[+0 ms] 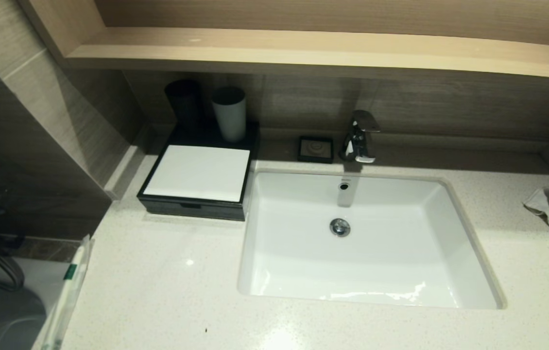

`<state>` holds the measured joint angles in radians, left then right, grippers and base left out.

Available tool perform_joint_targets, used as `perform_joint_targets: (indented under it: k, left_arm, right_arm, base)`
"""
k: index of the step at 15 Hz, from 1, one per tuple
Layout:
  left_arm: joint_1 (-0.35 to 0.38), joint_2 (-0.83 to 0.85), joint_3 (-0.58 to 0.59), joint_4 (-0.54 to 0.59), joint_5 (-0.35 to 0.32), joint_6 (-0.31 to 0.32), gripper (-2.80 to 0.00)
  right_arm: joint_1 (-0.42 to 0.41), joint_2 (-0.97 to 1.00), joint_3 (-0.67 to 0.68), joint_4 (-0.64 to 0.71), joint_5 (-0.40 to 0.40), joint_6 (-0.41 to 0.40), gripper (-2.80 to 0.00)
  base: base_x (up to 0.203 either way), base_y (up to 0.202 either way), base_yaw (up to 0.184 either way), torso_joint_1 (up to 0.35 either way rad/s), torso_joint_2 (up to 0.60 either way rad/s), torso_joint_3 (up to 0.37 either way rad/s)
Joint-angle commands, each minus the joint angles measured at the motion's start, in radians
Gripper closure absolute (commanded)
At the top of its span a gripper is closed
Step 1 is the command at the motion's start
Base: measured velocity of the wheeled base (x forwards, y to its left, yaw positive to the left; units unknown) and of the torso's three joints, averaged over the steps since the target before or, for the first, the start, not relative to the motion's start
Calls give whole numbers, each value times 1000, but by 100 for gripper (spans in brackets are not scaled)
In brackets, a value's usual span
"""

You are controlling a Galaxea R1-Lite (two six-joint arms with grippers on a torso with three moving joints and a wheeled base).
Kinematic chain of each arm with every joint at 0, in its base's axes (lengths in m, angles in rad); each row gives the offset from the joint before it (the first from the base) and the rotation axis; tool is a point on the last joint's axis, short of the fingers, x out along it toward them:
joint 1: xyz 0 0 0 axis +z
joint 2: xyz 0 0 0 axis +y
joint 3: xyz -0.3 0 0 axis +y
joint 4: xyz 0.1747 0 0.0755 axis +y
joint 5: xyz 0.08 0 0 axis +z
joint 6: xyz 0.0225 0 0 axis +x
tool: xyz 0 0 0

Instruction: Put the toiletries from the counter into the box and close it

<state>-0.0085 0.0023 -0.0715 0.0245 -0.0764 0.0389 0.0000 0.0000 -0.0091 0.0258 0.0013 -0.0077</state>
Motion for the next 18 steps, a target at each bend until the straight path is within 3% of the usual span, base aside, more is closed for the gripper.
perform_joint_targets:
  k: [1,8,11,18]
  left_arm:
    - [0,1,12,0,0,-4,0]
    - [-1,-2,32,0,13,-2,0]
    - [1,-2,61,-3,83,-2,0]
    - [-1,-2,62,-9,84,-3,0]
  right_arm:
    - [0,0,0,0,0,0,0]
    - [0,0,0,0,0,0,0]
    - [0,2,0,0,0,0,0]
    - [0,0,0,0,0,-2,0]
  base:
    - [0,0,0,0,0,0]
    - [0,0,0,0,0,0]
    - [0,0,0,0,0,0]
    - [0,0,0,0,0,0]
